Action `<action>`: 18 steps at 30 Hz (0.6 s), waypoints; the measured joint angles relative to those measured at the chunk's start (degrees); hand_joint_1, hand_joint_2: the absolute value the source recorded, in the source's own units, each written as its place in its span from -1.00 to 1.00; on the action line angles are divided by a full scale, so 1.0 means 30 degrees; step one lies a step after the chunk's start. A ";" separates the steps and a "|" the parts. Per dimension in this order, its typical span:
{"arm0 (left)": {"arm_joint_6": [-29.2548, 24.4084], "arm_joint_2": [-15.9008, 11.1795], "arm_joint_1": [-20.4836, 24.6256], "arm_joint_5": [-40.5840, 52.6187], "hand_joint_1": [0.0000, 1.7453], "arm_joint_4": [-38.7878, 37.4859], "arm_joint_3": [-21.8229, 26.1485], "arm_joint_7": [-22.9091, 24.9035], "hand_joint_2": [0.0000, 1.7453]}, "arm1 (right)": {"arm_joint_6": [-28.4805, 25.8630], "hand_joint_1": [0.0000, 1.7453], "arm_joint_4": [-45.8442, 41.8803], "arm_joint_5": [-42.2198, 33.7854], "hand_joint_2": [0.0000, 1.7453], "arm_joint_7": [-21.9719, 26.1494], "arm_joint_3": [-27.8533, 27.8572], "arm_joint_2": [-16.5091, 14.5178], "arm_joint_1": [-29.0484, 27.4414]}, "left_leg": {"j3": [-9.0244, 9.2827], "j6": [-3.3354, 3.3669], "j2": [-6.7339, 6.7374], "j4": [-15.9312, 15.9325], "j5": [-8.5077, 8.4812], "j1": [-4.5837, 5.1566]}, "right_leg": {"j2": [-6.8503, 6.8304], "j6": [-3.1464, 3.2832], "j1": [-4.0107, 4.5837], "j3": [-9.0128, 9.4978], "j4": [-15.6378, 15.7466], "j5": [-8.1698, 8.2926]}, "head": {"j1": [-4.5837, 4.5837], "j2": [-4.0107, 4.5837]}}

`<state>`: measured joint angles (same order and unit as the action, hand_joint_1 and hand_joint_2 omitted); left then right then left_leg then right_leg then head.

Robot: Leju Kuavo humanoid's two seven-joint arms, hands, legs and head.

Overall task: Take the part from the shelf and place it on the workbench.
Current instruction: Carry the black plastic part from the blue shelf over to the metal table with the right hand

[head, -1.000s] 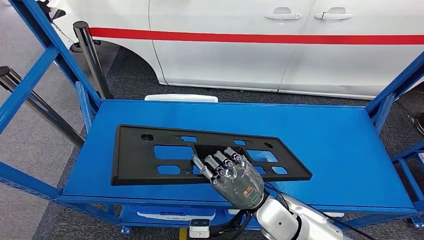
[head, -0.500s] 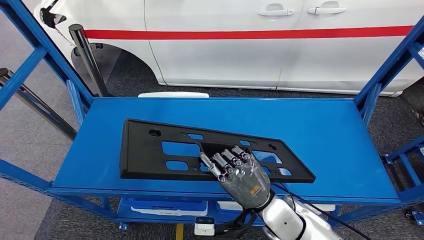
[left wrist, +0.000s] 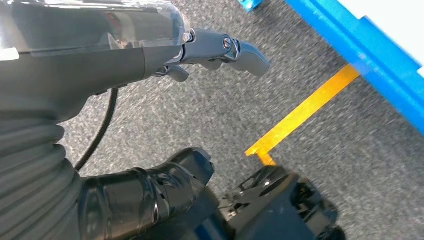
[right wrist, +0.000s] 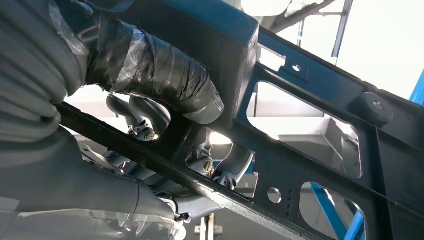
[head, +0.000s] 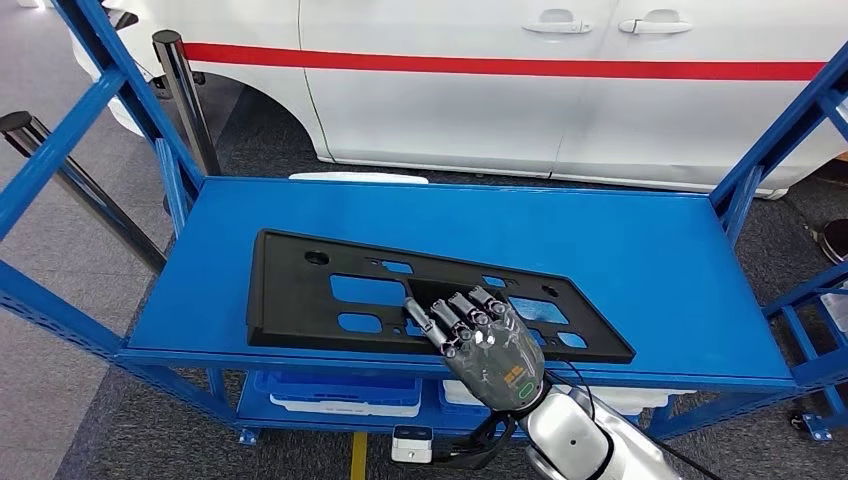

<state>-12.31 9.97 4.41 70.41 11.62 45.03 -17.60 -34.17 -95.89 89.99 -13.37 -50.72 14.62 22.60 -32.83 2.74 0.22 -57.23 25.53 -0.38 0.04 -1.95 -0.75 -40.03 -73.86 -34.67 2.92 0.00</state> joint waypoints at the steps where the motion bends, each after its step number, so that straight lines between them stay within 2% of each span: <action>1: 0.0002 0.0000 -0.0011 0.0002 -1.00 -0.0002 0.0000 0.0000 1.00 | -0.0009 1.00 0.0042 -0.0002 1.00 -0.0049 -0.0002 -0.0004 -0.0027 | -0.0169 -0.0019 0.0008 -0.0104 -0.0050 0.0002 | -0.0003 -0.0021 -0.0012 0.0269 0.0117 0.0191 | 0.0000 0.0000; 2: 0.0009 0.0007 -0.0017 0.0006 -1.00 -0.0002 0.0000 0.0000 1.00 | -0.0022 1.00 0.0067 -0.0002 1.00 -0.0098 -0.0002 -0.0025 -0.0045 | -0.0328 -0.0045 0.0010 -0.0228 -0.0084 -0.0001 | -0.0007 -0.0020 -0.0024 0.0923 0.0995 0.0668 | 0.0000 0.0000; 4: 0.0033 0.0026 -0.0013 0.0020 -1.00 -0.0005 0.0000 0.0002 1.00 | -0.0056 1.00 0.0095 -0.0002 1.00 -0.0159 0.0004 -0.0127 -0.0086 | -0.0587 -0.0138 0.0007 -0.0479 -0.0137 0.0016 | -0.0005 0.0090 0.0010 0.2502 0.3536 0.1453 | -0.0004 0.0000; 5: 0.0047 0.0036 -0.0016 0.0042 -1.00 -0.0005 0.0000 0.0002 1.00 | -0.0082 1.00 0.0104 0.0000 1.00 -0.0168 0.0014 -0.0196 -0.0127 | -0.0663 -0.0221 0.0001 -0.0555 -0.0181 0.0034 | 0.0003 0.0194 0.0063 0.2981 0.4388 0.1683 | 0.0000 0.0000; 6: 0.0055 0.0040 -0.0017 0.0071 -1.00 -0.0004 0.0000 0.0002 1.00 | -0.0107 1.00 0.0113 0.0000 1.00 -0.0170 0.0027 -0.0257 -0.0170 | -0.0718 -0.0323 -0.0006 -0.0600 -0.0244 0.0052 | 0.0012 0.0307 0.0122 0.3148 0.4781 0.1718 | -0.0002 0.0000; 8: 0.0060 0.0049 -0.0022 0.0120 -1.00 -0.0002 0.0000 0.0002 1.00 | -0.0149 1.00 0.0134 0.0000 1.00 -0.0170 0.0060 -0.0364 -0.0266 | -0.0791 -0.0559 -0.0019 -0.0595 -0.0413 0.0082 | 0.0030 0.0556 0.0151 0.3012 0.4829 0.1898 | -0.0002 0.0000; 10: 0.0060 0.0049 -0.0026 0.0135 -1.00 -0.0002 0.0000 0.0005 1.00 | -0.0171 1.00 0.0149 0.0000 1.00 -0.0170 0.0093 -0.0483 -0.0317 | -0.1004 -0.0777 -0.0040 -0.0860 -0.0132 0.0068 | -0.0002 0.0888 0.0048 0.2842 0.4952 0.2119 | -0.0016 0.0000; 11: 0.0060 0.0046 -0.0034 0.0139 -1.00 0.0000 0.0000 0.0007 1.00 | -0.0184 1.00 0.0156 0.0000 1.00 -0.0170 0.0108 -0.0548 -0.0335 | -0.1257 -0.0874 -0.0049 -0.1444 0.0421 0.0051 | -0.0024 0.1057 -0.0006 0.2714 0.5010 0.2271 | -0.0026 0.0000; 12: 0.0060 0.0044 -0.0035 0.0140 -1.00 0.0000 0.0000 0.0009 1.00 | -0.0195 1.00 0.0162 0.0000 1.00 -0.0170 0.0117 -0.0601 -0.0346 | -0.1626 -0.0958 -0.0054 -0.2410 0.1205 0.0004 | -0.0049 0.1168 -0.0009 0.2556 0.5025 0.2412 | -0.0040 0.0000; 14: 0.0060 0.0044 -0.0020 0.0142 -1.00 0.0000 0.0000 0.0005 1.00 | -0.0202 1.00 0.0175 0.0000 1.00 -0.0170 0.0122 -0.0663 -0.0406 | -0.2438 -0.1089 -0.0051 -0.4921 0.2708 -0.0045 | -0.0068 0.1244 0.0016 0.2175 0.5010 0.2679 | -0.0056 0.0000; 15: 0.0060 0.0044 -0.0007 0.0142 -1.00 0.0000 0.0000 0.0005 1.00 | -0.0202 1.00 0.0182 0.0000 1.00 -0.0170 0.0122 -0.0672 -0.0450 | -0.2586 -0.1123 -0.0050 -0.5746 0.3004 -0.0058 | -0.0079 0.1232 0.0027 0.1993 0.4992 0.2804 | -0.0056 0.0000; 16: 0.0062 0.0044 0.0002 0.0142 -1.00 0.0000 0.0000 0.0005 1.00 | -0.0202 1.00 0.0189 0.0000 1.00 -0.0170 0.0122 -0.0679 -0.0493 | -0.2383 -0.1128 -0.0049 -0.5892 0.2920 -0.0065 | -0.0087 0.1207 0.0031 0.1827 0.4970 0.2918 | -0.0058 0.0000; 17: 0.0062 0.0044 -0.0002 0.0144 -1.00 0.0000 0.0000 0.0007 1.00 | -0.0204 1.00 0.0195 0.0000 1.00 -0.0170 0.0122 -0.0685 -0.0525 | -0.1790 -0.1100 -0.0049 -0.5270 0.2528 -0.0068 | -0.0085 0.1173 0.0032 0.1690 0.4945 0.3020 | -0.0058 0.0000; 18: 0.0062 0.0044 -0.0009 0.0146 -1.00 0.0002 0.0000 0.0009 1.00 | -0.0206 1.00 0.0198 0.0000 1.00 -0.0170 0.0124 -0.0690 -0.0542 | -0.0861 -0.1030 -0.0053 -0.3975 0.2004 -0.0069 | -0.0071 0.1125 0.0032 0.1591 0.4922 0.3108 | -0.0060 0.0000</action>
<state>-12.13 10.10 4.39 70.85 11.63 45.03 -17.57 -34.79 -95.30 89.99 -13.88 -50.35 12.55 20.98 -35.42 -0.35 0.06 -69.15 31.54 -0.59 -0.18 1.43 -0.65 -35.25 -59.09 -25.34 2.74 0.00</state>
